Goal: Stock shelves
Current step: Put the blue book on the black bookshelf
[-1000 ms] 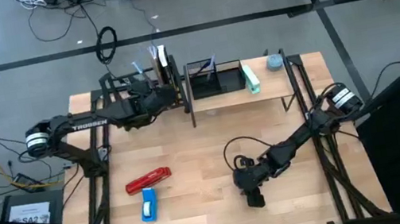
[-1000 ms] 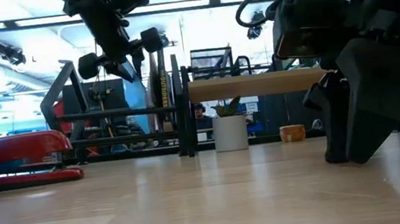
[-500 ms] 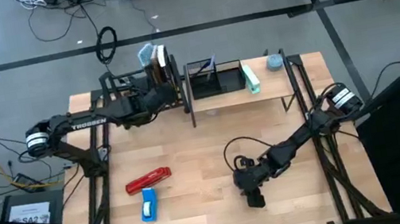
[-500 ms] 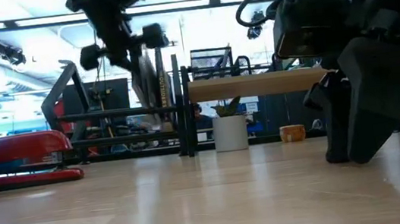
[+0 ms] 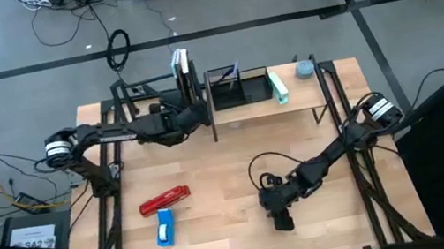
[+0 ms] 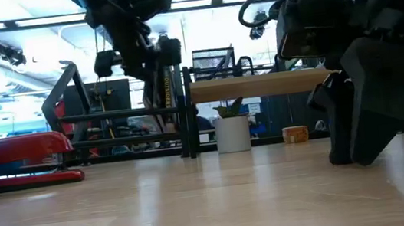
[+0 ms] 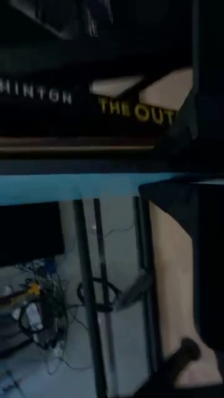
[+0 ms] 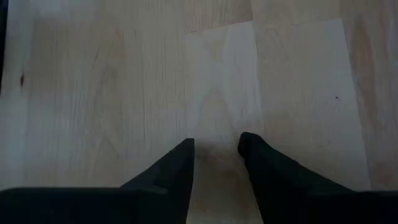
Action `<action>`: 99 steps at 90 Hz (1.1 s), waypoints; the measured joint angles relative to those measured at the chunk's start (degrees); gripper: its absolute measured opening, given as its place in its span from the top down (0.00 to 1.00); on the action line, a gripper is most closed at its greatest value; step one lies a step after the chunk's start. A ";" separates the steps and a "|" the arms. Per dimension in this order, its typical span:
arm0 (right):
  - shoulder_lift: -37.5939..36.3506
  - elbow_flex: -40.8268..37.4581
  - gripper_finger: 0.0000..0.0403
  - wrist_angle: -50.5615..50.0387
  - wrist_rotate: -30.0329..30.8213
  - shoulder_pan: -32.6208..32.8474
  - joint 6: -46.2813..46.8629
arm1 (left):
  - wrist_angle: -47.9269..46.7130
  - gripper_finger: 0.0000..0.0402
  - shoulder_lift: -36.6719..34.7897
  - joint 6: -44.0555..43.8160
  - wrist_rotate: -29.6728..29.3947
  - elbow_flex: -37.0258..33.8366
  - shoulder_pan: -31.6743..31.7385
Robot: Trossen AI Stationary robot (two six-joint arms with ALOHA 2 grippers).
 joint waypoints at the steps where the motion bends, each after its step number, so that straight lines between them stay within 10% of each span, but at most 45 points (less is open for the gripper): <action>1: 0.00 0.00 0.70 0.00 0.00 0.00 0.00 | 0.55 1.00 0.07 0.51 -0.04 0.00 -0.03; 73: 0.00 0.00 0.70 0.55 -0.04 0.31 0.02 | 4.74 0.93 2.27 6.77 0.64 0.17 -0.32; 99: 0.00 0.00 0.70 0.61 -0.04 0.33 0.00 | 4.85 0.77 2.07 7.74 1.90 0.15 -0.32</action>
